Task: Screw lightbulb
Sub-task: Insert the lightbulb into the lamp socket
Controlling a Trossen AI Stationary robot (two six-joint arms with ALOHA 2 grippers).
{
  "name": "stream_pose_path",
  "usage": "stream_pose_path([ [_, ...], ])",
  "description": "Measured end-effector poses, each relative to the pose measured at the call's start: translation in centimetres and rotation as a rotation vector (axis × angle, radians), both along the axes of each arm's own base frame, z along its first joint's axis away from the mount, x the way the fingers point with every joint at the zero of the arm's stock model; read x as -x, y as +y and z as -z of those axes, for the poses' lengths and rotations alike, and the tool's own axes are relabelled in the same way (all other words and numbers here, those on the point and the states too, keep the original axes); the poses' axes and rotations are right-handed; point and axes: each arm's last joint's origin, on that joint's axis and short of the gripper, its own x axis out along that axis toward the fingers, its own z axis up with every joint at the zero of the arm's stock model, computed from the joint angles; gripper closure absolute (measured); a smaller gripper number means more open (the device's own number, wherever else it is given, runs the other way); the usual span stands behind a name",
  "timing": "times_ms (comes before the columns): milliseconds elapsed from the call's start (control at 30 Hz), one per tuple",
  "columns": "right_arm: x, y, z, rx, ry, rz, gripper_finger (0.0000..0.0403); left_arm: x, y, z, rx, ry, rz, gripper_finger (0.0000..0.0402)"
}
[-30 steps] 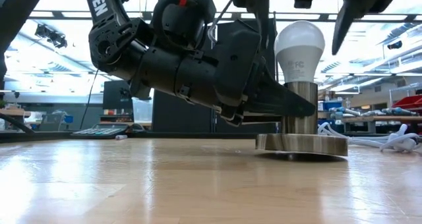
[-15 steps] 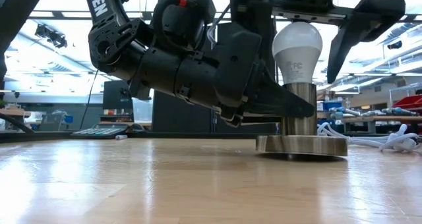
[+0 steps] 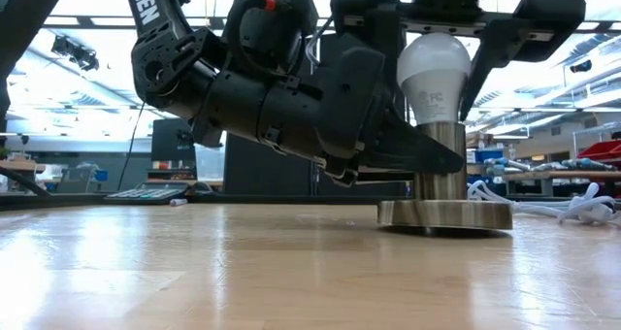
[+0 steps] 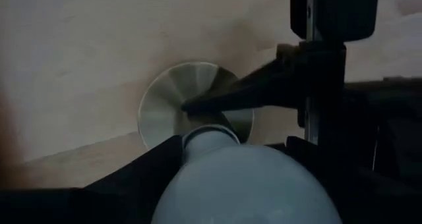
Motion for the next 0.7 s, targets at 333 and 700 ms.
stream_pose_path([
  [333,0.04,-0.13,0.02,0.001,0.014,0.123,0.0140,0.00,0.00,0.00,0.003,0.000,0.005,0.0213],
  [700,0.25,0.33,0.06,-0.067,0.057,0.400,0.0148,-0.01,-0.02,-0.02,0.006,-0.001,0.010,0.0213],
])
